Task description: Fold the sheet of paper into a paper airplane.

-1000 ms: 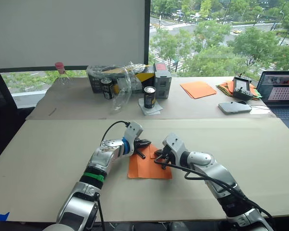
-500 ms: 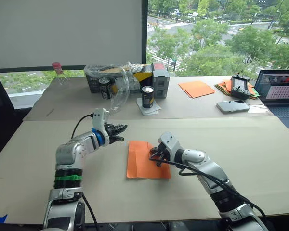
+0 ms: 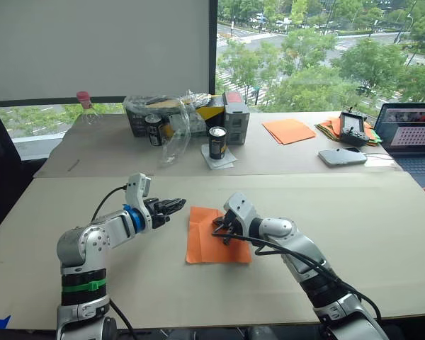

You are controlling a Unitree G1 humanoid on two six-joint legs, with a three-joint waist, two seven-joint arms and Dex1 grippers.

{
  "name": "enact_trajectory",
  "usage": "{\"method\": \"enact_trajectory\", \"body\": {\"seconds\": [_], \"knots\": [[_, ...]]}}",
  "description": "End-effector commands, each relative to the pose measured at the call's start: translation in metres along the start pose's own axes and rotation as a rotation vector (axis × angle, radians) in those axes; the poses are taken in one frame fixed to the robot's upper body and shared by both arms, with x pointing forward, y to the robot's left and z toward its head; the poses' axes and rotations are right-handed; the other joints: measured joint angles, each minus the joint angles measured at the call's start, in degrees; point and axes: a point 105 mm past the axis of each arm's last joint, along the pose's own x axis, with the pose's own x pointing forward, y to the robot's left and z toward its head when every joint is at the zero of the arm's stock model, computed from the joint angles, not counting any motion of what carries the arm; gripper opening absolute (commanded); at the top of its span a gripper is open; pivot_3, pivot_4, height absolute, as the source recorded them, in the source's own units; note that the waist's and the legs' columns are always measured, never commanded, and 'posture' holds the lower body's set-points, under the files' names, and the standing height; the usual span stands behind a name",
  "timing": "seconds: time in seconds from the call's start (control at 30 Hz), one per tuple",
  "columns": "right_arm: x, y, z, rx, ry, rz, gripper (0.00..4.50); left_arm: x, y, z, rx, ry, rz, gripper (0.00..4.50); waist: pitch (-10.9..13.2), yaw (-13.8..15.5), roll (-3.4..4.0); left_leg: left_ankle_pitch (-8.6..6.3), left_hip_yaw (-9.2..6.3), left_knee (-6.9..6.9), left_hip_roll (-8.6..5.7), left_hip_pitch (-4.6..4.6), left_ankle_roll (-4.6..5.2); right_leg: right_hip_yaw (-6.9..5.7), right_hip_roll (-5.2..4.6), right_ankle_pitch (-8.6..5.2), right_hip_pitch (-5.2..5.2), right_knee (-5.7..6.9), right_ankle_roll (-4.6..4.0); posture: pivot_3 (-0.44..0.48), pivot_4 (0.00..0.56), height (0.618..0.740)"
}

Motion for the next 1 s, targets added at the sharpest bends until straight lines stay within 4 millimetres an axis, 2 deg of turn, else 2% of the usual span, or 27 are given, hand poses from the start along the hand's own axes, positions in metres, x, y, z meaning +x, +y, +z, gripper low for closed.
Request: {"method": "enact_trajectory", "body": {"seconds": [0.03, 0.43, 0.63, 0.77, 0.8, 1.0], "knots": [[0.000, 0.006, -0.015, 0.016, 0.049, 0.025, 0.00, 0.004, -0.007, 0.001, 0.007, -0.002, -0.009, 3.41, 0.0, 0.1, 0.00, 0.00, 0.00, 0.00, 0.00, 0.00, 0.00, 0.00, 0.00, 0.00, 0.01, 0.00, 0.00, 0.000, 0.150, 0.670], [-0.003, 0.006, -0.017, 0.027, 0.051, 0.006, 0.00, 0.025, -0.015, -0.015, 0.036, 0.048, -0.035, 3.41, 0.0, 0.4, 0.00, 0.00, 0.00, 0.01, -0.02, 0.00, 0.01, 0.00, -0.02, 0.00, 0.02, -0.01, 0.00, 0.000, 0.150, 0.670], [-0.005, 0.004, -0.018, 0.025, 0.053, -0.001, 0.00, 0.030, -0.018, -0.016, 0.056, 0.044, -0.051, 1.60, 0.0, 0.5, 0.00, -0.01, 0.01, 0.01, -0.03, -0.01, 0.01, 0.00, -0.02, 0.00, 0.02, -0.02, 0.00, 0.000, 0.150, 0.670], [-0.005, 0.003, -0.018, 0.025, 0.053, -0.005, 0.00, 0.031, -0.020, -0.014, 0.164, 0.027, -0.046, 0.20, 0.0, 0.5, 0.00, -0.01, 0.00, 0.01, -0.02, -0.01, 0.01, 0.00, -0.02, 0.00, 0.02, -0.02, 0.00, 0.000, 0.150, 0.670], [-0.005, 0.003, -0.018, 0.025, 0.053, -0.005, 0.00, 0.032, -0.023, -0.014, 0.192, 0.016, -0.060, 0.02, 0.0, 0.5, 0.00, -0.01, 0.01, 0.01, -0.03, -0.01, 0.01, 0.01, -0.02, 0.00, 0.02, -0.02, 0.00, 0.000, 0.150, 0.670], [-0.007, 0.001, -0.015, 0.009, 0.053, -0.014, 0.00, 0.030, -0.035, -0.023, 0.406, 0.019, -0.119, 0.02, 0.0, 0.5, 0.00, -0.01, 0.01, 0.00, -0.02, -0.01, 0.02, 0.01, -0.03, 0.00, 0.01, -0.03, 0.00, 0.000, 0.150, 0.670]]}}
